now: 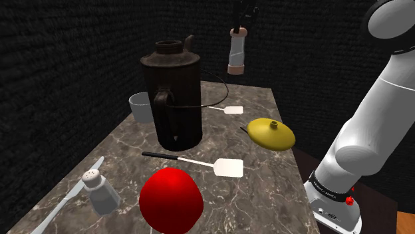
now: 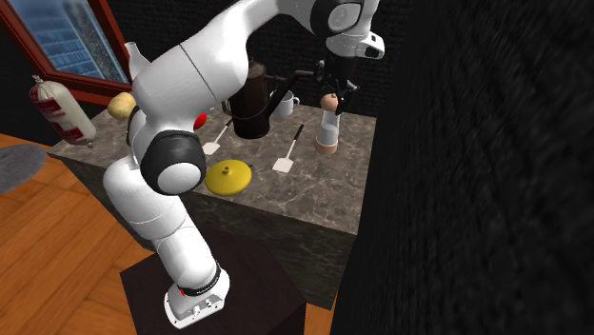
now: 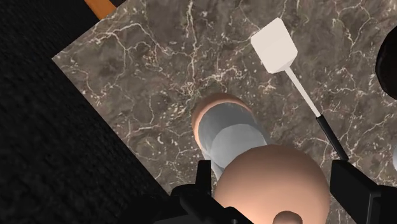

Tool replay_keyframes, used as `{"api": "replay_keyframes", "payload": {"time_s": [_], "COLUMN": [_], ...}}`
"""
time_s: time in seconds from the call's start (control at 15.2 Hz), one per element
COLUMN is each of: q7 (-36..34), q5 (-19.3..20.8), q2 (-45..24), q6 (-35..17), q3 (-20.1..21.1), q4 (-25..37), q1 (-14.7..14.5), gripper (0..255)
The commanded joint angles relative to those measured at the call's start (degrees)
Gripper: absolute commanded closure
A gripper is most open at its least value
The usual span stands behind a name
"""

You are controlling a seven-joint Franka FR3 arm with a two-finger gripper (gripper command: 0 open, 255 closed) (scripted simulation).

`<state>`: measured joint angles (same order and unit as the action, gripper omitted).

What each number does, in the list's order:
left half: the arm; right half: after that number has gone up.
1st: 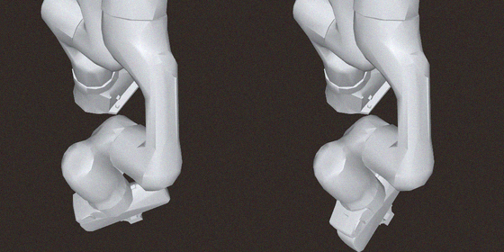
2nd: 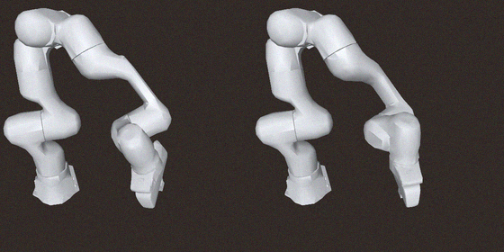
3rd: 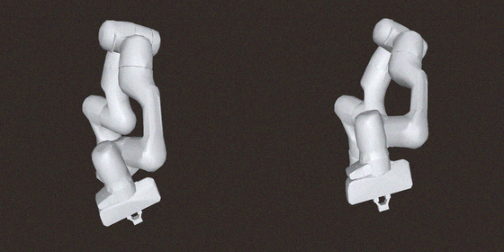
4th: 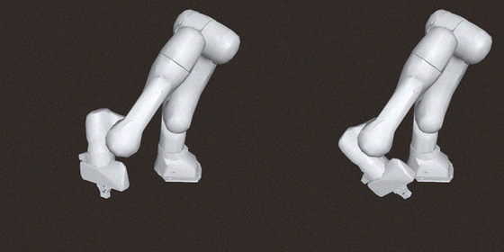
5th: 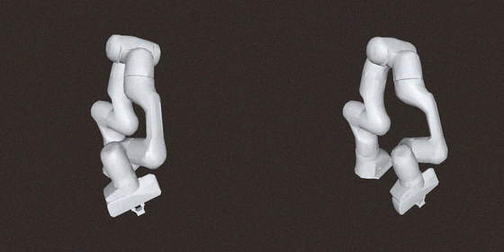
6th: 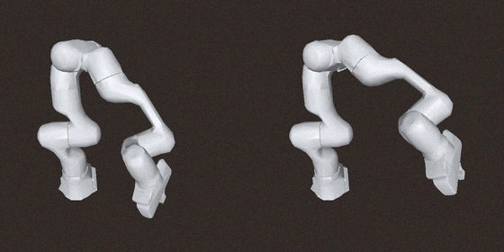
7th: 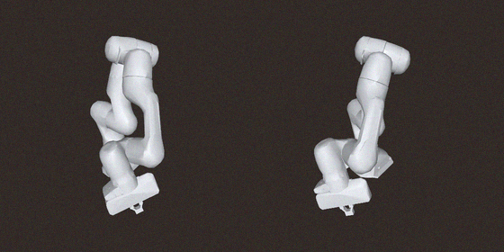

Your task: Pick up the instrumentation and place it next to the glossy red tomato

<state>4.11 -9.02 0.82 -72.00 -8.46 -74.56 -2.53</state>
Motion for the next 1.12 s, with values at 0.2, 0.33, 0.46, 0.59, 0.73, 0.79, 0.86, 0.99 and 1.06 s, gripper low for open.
{"api": "replay_keyframes", "payload": {"time_s": [0.2, 0.33, 0.46, 0.59, 0.73, 0.79, 0.86, 0.99, 1.06], "q7": [-0.3, -0.48, -0.69, -0.92, -3.17, -4.37, -5.6, -8.13, -9.43], "q5": [-0.89, -1.39, -2.04, -2.77, -1.7, -1.32, -1.02, -0.63, -0.53], "q2": [-3.5, -5.31, -7.46, -9.71, -4.89, -2.8, -0.86, 2.63, 4.21], "q6": [5.59, 8.04, 10.76, 13.42, 11.73, 11.14, 10.66, 9.96, 9.73], "q3": [-0.42, -0.6, -0.79, -0.96, 0.2, 0.82, 1.48, 2.89, 3.63], "q4": [9.02, 13.25, 18.08, 22.96, 16.89, 14.41, 12.21, 8.44, 6.82], "q1": [0.44, 0.7, 1.07, 1.53, -0.43, -1.29, -2.06, -3.42, -4.03], "gripper": [255, 255, 255, 255, 255, 255, 255, 255, 255]}}
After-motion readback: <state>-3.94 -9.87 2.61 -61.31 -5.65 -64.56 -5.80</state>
